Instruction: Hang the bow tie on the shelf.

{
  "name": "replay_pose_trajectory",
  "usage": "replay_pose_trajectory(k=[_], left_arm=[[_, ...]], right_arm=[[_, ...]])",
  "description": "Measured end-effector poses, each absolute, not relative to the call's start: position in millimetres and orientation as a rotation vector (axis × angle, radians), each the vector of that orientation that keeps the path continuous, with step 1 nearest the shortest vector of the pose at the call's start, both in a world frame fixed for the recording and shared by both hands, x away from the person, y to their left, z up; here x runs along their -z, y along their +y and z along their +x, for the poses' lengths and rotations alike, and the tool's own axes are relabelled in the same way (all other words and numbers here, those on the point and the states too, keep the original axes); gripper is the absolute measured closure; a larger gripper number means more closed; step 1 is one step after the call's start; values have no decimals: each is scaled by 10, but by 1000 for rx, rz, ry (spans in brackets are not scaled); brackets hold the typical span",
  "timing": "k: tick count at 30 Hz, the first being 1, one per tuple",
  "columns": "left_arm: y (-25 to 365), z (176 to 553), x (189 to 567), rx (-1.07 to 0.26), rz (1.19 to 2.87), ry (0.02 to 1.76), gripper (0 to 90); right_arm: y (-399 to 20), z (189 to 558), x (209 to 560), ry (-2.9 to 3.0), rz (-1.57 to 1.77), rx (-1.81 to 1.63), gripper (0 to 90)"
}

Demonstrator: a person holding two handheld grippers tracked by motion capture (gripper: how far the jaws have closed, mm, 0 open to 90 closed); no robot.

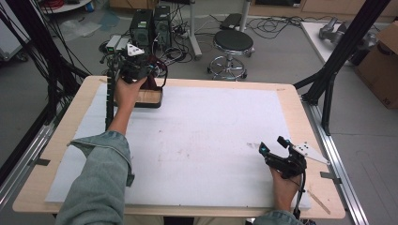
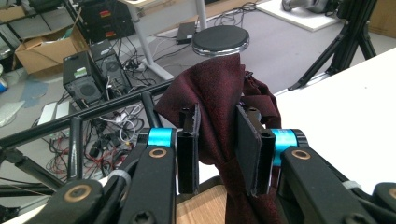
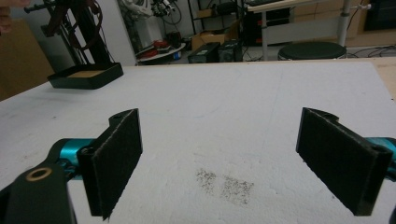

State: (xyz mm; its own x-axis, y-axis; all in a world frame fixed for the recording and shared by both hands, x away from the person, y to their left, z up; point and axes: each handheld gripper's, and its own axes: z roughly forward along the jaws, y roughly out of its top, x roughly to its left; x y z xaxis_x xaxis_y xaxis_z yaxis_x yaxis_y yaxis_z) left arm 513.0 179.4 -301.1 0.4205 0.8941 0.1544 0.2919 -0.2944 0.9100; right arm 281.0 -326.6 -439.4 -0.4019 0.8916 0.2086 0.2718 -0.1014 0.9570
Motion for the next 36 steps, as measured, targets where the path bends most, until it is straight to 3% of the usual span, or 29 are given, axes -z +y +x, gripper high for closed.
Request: replay_pose_trajectory(k=[21,36], left_arm=[[1879,4896,2712,-873,1746,939,691],[2095,4421,2485,-850,1674,858,565]], right_arm=[[-3264,2811,4394,1649,1276,-1536,135],[-3262,2812,4394,1651,1276,-1530,135]])
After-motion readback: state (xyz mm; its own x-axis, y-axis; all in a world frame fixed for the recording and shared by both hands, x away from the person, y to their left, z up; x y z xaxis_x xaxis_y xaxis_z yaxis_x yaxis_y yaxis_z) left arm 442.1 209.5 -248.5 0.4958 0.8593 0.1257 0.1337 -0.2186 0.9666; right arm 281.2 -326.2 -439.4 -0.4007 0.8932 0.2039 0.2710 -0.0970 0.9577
